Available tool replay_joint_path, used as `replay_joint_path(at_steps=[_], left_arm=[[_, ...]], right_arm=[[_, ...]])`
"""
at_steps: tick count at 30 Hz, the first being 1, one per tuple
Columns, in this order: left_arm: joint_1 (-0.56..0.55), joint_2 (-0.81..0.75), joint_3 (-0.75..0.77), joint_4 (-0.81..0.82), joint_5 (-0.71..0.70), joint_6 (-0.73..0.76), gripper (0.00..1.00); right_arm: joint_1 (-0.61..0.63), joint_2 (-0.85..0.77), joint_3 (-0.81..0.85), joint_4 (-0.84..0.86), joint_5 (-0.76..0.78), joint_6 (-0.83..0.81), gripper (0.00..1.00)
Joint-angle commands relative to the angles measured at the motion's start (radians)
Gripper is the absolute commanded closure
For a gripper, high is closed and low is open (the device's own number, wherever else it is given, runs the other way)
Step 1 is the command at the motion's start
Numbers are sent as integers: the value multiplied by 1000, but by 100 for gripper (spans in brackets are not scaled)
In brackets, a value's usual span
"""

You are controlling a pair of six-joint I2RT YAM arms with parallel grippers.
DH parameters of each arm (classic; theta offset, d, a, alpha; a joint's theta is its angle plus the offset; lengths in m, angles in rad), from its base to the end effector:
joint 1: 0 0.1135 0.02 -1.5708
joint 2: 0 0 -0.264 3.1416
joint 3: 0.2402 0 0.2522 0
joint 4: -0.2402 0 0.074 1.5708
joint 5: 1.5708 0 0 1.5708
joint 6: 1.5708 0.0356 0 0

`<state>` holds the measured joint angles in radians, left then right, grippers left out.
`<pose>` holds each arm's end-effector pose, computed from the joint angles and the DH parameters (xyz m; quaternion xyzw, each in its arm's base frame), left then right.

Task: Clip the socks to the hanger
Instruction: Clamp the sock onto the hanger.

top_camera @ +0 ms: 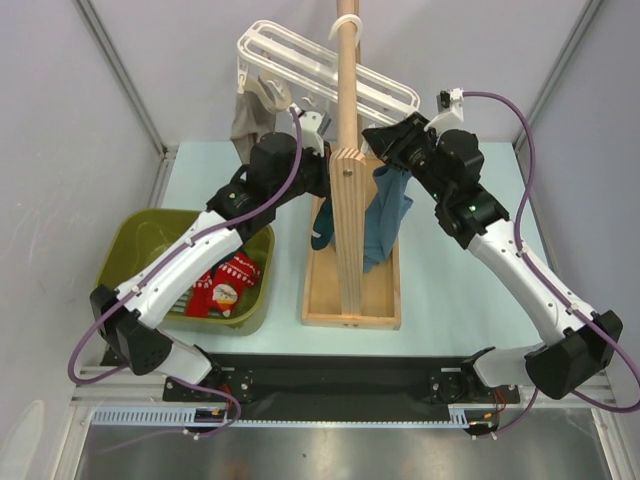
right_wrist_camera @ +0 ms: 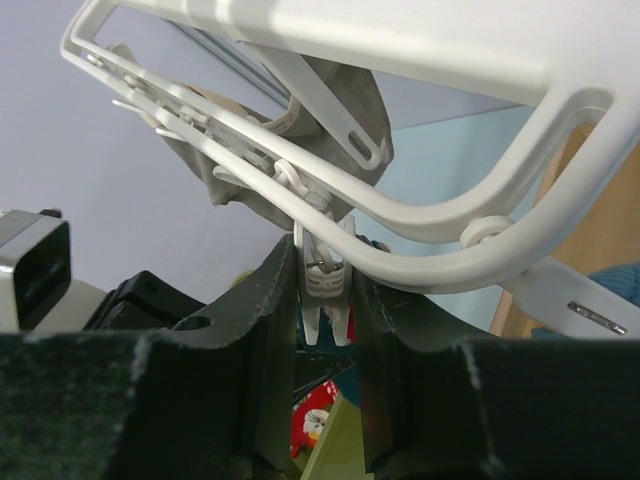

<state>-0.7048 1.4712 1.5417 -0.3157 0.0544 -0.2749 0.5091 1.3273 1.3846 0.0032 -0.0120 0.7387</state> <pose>0.2578 -0.2218 0.4267 0.1844 0.7663 -0.3083 0.5327 0.2677 0.1499 0.4503 0.0742 0.6814 0.4287 0.5886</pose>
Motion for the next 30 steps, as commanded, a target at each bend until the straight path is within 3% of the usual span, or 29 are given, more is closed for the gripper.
replay_joint_path(at_steps=[1,30], left_arm=[[-18,-22,69,-14,-53,28,100],[-51,123,285,-201,-85,-21,100]], right_arm=[[22,23,33,-68,1,-47,100],[45,33,17,-12,9,-70,100]])
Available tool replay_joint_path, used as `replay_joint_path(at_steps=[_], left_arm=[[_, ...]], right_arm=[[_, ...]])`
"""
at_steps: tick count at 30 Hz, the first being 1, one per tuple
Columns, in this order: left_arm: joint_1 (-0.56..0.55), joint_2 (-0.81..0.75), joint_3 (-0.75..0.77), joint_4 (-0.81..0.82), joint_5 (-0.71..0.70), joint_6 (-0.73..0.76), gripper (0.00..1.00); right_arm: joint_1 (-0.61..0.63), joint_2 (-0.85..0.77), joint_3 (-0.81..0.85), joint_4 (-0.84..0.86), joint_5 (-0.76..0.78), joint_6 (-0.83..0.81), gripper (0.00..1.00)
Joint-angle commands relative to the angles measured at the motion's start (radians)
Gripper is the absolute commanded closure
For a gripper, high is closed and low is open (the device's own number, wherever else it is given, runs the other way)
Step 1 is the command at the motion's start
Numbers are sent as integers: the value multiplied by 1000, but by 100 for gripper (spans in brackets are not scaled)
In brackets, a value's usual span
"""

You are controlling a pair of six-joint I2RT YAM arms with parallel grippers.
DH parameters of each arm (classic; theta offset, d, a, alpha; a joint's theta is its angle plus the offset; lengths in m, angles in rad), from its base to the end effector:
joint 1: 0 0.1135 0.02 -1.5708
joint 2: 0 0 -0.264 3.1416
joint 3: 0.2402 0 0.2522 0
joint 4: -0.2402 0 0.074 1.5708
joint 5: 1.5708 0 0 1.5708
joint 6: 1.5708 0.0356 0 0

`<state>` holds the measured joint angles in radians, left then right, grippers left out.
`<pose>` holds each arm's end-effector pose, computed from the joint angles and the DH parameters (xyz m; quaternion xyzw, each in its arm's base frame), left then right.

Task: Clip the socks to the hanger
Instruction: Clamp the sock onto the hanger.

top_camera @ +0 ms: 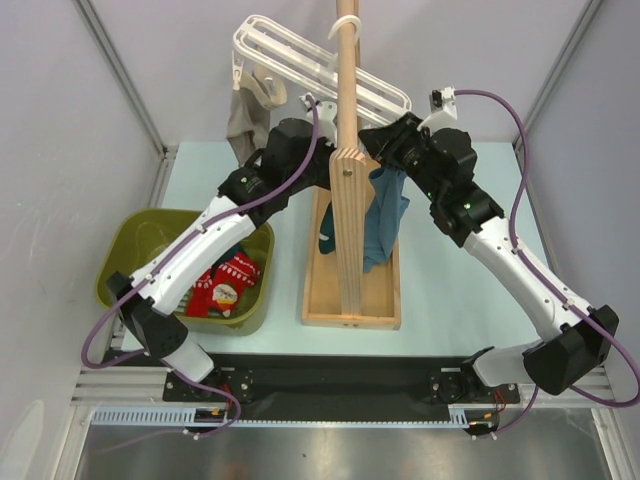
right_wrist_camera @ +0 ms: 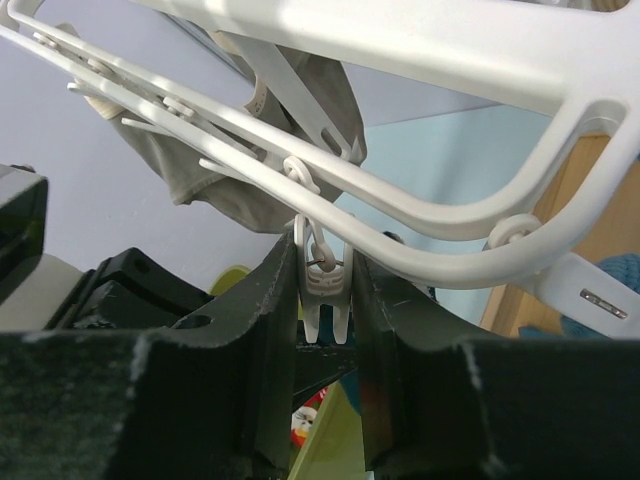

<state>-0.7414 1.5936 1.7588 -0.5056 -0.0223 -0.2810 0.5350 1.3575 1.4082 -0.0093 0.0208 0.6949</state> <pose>0.2668 -0.2433 0.4403 0.1801 0.7965 -0.2744 0.5078 0.2716 0.1601 0.4484 0.0628 0.6895 0.4104 0.5935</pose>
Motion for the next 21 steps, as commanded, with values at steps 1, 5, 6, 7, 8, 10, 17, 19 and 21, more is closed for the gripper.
replay_joint_path(at_steps=[1,5,6,7,8,10,17,19,21], left_arm=[[-16,3,73,-14,-8,-15,100],[-24,14,87,-25,-10,-17,100],[-26,20,94,-30,-10,-18,100],[-26,23,99,-33,-11,-17,100],[-30,28,105,-39,-14,-15,100],[-30,34,119,-50,-11,-14,100],[-32,49,149,-93,-5,-12,100],[-32,43,146,-83,-2,-15,100],[-32,34,140,-80,-2,-18,100]], right_arm=[[20,5,-6,-1,-24,-26,100],[23,9,-5,-1,-22,-32,100],[25,9,-5,-1,-22,-34,100],[26,9,-5,-1,-22,-35,100],[26,6,-8,-1,-22,-35,100],[28,6,-6,0,-22,-37,100],[34,3,-14,34,-22,-49,100],[33,6,-15,31,-22,-54,100],[33,5,-21,35,-22,-58,100]])
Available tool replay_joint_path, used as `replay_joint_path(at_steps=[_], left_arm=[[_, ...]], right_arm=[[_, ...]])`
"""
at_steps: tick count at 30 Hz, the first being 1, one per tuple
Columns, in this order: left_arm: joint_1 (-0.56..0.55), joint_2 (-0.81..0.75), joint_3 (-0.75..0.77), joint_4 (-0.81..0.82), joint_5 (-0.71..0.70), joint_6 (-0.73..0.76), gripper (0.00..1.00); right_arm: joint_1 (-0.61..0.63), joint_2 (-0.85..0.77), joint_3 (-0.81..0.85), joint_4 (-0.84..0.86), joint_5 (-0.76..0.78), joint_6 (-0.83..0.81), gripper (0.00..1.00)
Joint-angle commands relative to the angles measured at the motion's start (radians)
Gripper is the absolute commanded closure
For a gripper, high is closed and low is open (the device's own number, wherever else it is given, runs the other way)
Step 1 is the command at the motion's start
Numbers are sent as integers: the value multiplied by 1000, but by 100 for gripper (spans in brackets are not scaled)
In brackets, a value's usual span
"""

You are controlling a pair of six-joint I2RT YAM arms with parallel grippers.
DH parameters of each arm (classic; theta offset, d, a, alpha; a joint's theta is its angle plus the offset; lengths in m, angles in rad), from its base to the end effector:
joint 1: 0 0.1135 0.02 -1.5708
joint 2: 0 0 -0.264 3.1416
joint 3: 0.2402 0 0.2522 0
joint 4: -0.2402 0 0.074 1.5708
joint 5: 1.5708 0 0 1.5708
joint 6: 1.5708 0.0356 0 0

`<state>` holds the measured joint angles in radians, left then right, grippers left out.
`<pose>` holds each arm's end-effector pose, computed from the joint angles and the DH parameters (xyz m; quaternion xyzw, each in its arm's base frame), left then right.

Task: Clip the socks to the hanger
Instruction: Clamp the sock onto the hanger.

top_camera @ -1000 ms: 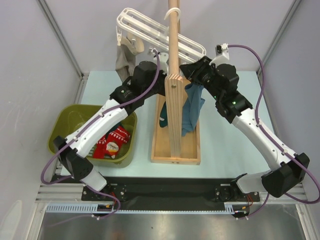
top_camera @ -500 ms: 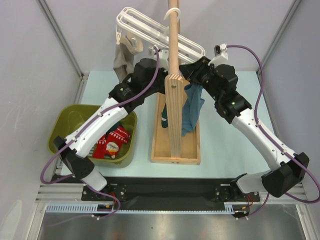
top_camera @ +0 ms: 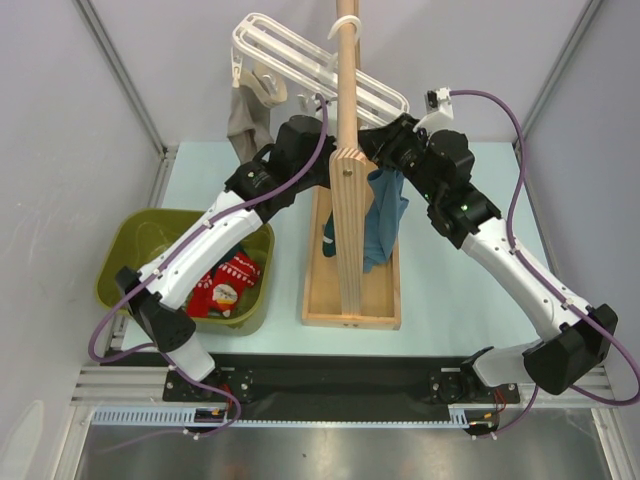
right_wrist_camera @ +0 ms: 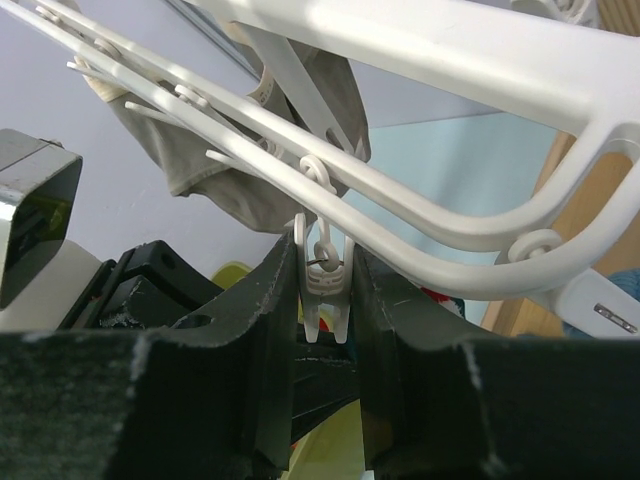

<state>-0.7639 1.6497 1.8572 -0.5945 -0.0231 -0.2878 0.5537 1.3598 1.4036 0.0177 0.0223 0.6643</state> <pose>0.2675 -0.2551 0.4445 0.1894 0.8079 -0.2718 0.4873 0.2694 0.1656 0.4490 0.0460 0.6835 0.4105 0.6019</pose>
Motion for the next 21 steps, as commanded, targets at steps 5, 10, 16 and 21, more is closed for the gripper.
replay_joint_path(at_steps=[5,10,16,21], left_arm=[[-9,-27,50,-1,0,-13,100],[-11,-36,48,-22,-9,-11,100],[-9,-42,51,-18,3,-10,100],[-9,-30,79,-24,14,-11,100]], right_arm=[[14,-4,-31,16,7,-38,100],[14,-5,-26,4,21,-57,100],[15,1,-28,5,21,-63,100],[15,10,-28,10,11,-63,100]])
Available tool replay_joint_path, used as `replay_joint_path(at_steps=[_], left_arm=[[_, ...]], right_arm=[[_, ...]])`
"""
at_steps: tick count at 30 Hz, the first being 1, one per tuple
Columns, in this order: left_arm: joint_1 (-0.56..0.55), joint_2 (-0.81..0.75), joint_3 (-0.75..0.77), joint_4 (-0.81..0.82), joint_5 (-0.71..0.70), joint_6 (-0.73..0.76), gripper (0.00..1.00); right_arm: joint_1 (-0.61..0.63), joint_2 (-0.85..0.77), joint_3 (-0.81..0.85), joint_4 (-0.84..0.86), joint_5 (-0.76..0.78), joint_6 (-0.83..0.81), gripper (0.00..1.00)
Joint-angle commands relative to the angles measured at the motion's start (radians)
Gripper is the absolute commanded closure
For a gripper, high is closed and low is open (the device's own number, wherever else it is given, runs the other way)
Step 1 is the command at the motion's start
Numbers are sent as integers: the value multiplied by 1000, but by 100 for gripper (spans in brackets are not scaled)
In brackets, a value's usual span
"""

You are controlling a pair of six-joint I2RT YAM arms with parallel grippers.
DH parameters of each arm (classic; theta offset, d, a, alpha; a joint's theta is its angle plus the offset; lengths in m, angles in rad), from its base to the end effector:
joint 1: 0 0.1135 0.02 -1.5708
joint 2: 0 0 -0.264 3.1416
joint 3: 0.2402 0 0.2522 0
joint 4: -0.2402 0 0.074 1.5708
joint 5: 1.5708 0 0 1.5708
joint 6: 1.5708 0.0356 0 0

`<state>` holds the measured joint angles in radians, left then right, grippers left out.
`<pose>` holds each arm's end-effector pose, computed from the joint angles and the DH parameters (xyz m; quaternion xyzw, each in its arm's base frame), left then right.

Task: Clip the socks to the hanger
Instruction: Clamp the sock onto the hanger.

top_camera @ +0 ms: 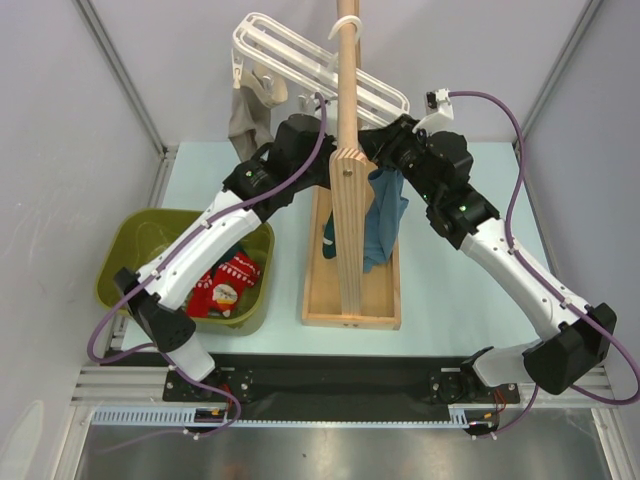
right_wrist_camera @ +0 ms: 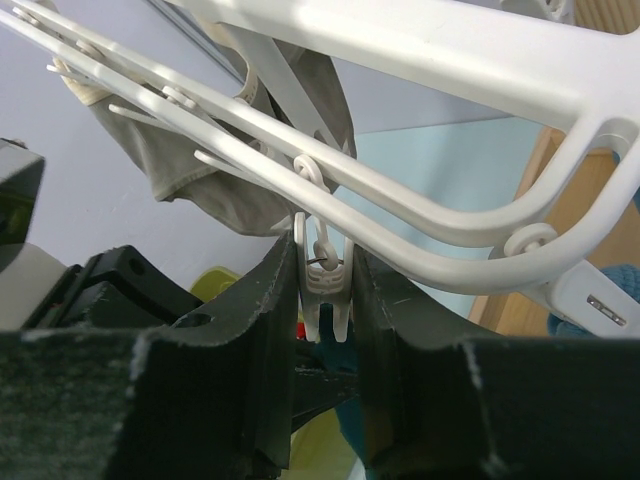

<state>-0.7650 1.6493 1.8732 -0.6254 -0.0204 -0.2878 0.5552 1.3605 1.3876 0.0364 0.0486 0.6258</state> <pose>0.2653 -0.2537 0.4467 0.1916 0.8116 -0.2699 0.4814 0.2707 0.1659 0.4452 0.0419 0.6830 0.3921 0.6148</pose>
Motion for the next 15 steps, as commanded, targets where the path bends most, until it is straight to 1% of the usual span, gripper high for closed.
replay_joint_path(at_steps=[1,7,8,15], left_arm=[[-8,-29,63,7,11,-13,100],[-8,-37,55,16,11,-11,100],[-8,-33,60,16,40,-11,100],[-8,-14,81,-3,47,-10,100]], right_arm=[[14,9,-12,-10,-15,-26,100],[17,14,-24,-3,-19,-21,100],[18,12,-22,-1,-18,-20,100],[28,5,-32,25,-33,-44,100]])
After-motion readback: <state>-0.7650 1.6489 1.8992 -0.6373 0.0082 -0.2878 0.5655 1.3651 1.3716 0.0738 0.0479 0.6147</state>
